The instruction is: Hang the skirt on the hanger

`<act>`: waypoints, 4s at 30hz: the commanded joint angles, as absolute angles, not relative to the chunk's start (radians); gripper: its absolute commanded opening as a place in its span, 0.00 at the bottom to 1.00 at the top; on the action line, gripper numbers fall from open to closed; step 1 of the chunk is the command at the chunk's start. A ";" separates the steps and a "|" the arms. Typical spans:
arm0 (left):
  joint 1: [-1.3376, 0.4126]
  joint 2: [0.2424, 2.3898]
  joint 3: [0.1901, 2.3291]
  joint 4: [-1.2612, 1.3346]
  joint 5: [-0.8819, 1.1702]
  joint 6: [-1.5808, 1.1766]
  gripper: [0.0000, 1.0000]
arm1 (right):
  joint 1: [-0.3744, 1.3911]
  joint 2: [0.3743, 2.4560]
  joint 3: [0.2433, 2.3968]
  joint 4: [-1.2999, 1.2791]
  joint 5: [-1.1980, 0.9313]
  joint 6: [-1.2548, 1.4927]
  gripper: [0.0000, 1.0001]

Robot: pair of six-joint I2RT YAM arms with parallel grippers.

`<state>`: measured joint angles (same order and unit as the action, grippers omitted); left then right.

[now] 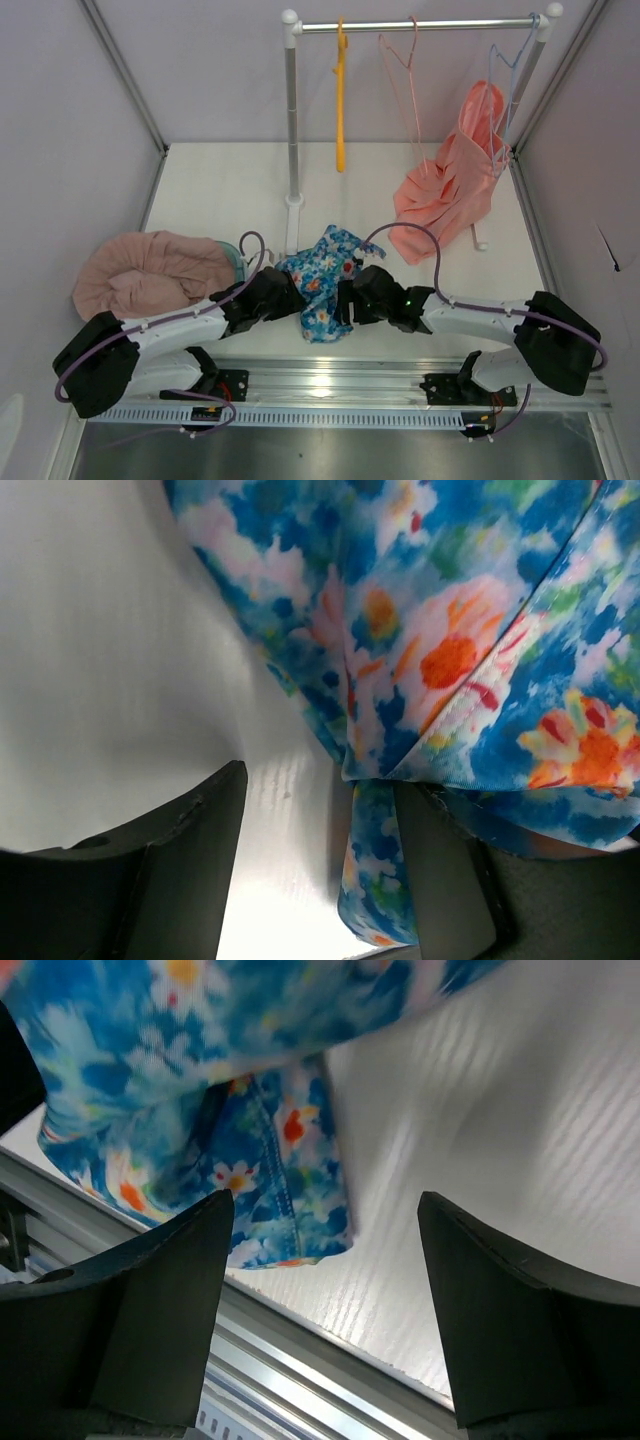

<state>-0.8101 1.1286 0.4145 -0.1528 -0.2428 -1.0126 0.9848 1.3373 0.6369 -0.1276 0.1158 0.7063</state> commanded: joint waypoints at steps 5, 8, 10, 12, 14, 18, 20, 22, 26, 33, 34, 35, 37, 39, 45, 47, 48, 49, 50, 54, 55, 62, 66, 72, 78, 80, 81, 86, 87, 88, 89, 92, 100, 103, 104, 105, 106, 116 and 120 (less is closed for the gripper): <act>-0.802 1.183 0.433 -0.018 -0.173 -1.009 0.62 | 1.065 1.483 0.632 -0.034 0.155 0.795 0.67; -0.802 1.190 0.442 -0.011 -0.169 -1.006 0.54 | 1.068 1.496 0.646 -0.029 0.156 0.808 0.46; -0.801 1.195 0.454 -0.012 -0.169 -1.000 0.37 | 1.068 1.471 0.663 -0.093 0.202 0.808 0.21; -0.793 1.195 0.468 -0.023 -0.170 -0.989 0.27 | 1.066 1.395 0.696 -0.159 0.250 0.807 0.10; -0.776 1.192 0.483 -0.029 -0.170 -0.974 0.13 | 1.054 1.324 0.730 -0.268 0.314 0.801 0.03; -0.739 1.186 0.502 -0.046 -0.158 -0.947 0.00 | 1.017 1.079 0.778 -0.409 0.373 0.773 0.00; -0.726 1.178 0.511 -0.049 -0.150 -0.931 0.00 | 0.982 1.019 0.802 -0.484 0.386 0.752 0.00; -0.718 1.174 0.526 -0.064 -0.149 -0.911 0.00 | 0.968 0.967 0.842 -0.570 0.412 0.739 0.00; -0.704 1.152 0.558 -0.115 -0.138 -0.871 0.00 | 0.956 0.920 0.874 -0.649 0.460 0.712 0.00; -0.703 1.200 0.655 -0.212 -0.008 -0.752 0.28 | 0.931 0.963 0.828 -0.715 0.546 0.704 0.00; -0.712 1.184 0.644 -0.204 -0.008 -0.767 0.37 | 0.922 0.975 0.809 -0.709 0.542 0.700 0.00; -0.718 1.166 0.612 -0.196 -0.011 -0.776 0.44 | 0.913 0.982 0.801 -0.700 0.545 0.698 0.00; -0.735 1.111 0.553 -0.196 -0.035 -0.805 0.52 | 0.871 0.988 0.790 -0.689 0.537 0.684 0.00; -0.739 1.072 0.525 -0.199 -0.052 -0.824 0.56 | 0.838 0.992 0.773 -0.660 0.511 0.664 0.00; -0.839 0.976 0.405 -0.213 -0.107 -0.954 0.56 | 0.798 1.020 0.735 -0.620 0.453 0.649 0.00; -0.899 0.968 0.361 -0.193 -0.129 -1.024 0.56 | 0.798 1.025 0.718 -0.600 0.439 0.658 0.00; -0.917 0.969 0.351 -0.184 -0.130 -1.044 0.56 | 0.798 1.025 0.701 -0.595 0.431 0.661 0.00; -0.957 0.971 0.341 -0.166 -0.135 -1.087 0.56 | 0.798 1.023 0.693 -0.588 0.425 0.661 0.00; -0.977 0.979 0.333 -0.155 -0.138 -1.106 0.56 | 0.798 1.023 0.689 -0.581 0.422 0.663 0.00; -1.071 1.041 0.305 -0.111 -0.161 -1.189 0.57 | 0.799 1.022 0.675 -0.572 0.414 0.666 0.00; -1.097 1.063 0.308 -0.086 -0.163 -1.209 0.57 | 0.799 1.022 0.676 -0.572 0.411 0.666 0.00; -1.124 1.265 0.339 0.066 -0.130 -1.239 0.47 | 0.796 1.008 0.677 -0.577 0.405 0.660 0.00; -1.114 1.304 0.373 0.041 -0.149 -1.226 0.08 | 0.792 1.005 0.676 -0.583 0.402 0.650 0.00; -0.904 1.125 0.393 -0.148 -0.147 -1.096 0.00 | 0.784 1.012 0.658 -0.575 0.390 0.641 0.00; -0.609 0.847 0.474 -0.362 -0.098 -0.918 0.00 | 0.787 1.025 0.614 -0.529 0.333 0.647 0.04; -0.597 0.859 0.489 -0.383 -0.081 -0.887 0.00 | 0.795 1.038 0.595 -0.511 0.325 0.649 0.18; -0.597 0.871 0.491 -0.380 -0.072 -0.882 0.00 | 0.795 1.043 0.592 -0.505 0.321 0.653 0.25; -0.597 0.904 0.414 -0.315 -0.020 -0.908 0.00 | 0.813 1.062 0.578 -0.482 0.310 0.672 0.60; -0.597 0.897 0.408 -0.305 -0.018 -0.911 0.00 | 0.819 1.062 0.578 -0.477 0.304 0.676 0.63; -0.597 0.894 0.399 -0.305 -0.020 -0.913 0.00 | 0.825 1.058 0.578 -0.473 0.301 0.681 0.67; -0.597 0.891 0.394 -0.305 -0.020 -0.914 0.00 | 0.830 1.060 0.575 -0.471 0.305 0.686 0.68; -0.597 0.890 0.399 -0.311 -0.021 -0.908 0.00 | 0.828 1.081 0.568 -0.472 0.319 0.690 0.69; -0.588 0.810 0.416 -0.416 -0.106 -0.931 0.00 | 0.755 1.106 0.499 -0.442 0.327 0.713 0.68; -0.558 0.772 0.423 -0.463 -0.115 -0.933 0.00 | 0.749 1.052 0.480 -0.436 0.308 0.727 0.69; -0.552 0.759 0.425 -0.471 -0.115 -0.928 0.00 | 0.746 1.045 0.476 -0.431 0.301 0.730 0.68; -0.549 0.756 0.425 -0.468 -0.109 -0.928 0.00 | 0.746 1.042 0.469 -0.414 0.275 0.733 0.67; -0.551 0.758 0.423 -0.465 -0.100 -0.928 0.00 | 0.744 1.048 0.456 -0.404 0.262 0.733 0.66; -0.551 0.767 0.408 -0.385 -0.025 -0.919 0.00 | 0.773 1.187 0.454 -0.316 0.215 0.770 0.19; -0.543 0.830 0.547 -0.379 -0.020 -0.861 0.00 | 0.729 1.181 0.631 -0.427 0.259 0.683 0.00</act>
<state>-0.5583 0.7990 0.4179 -0.4324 -0.0437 -0.9146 0.7547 1.1797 0.5037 -0.3485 0.2279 0.7338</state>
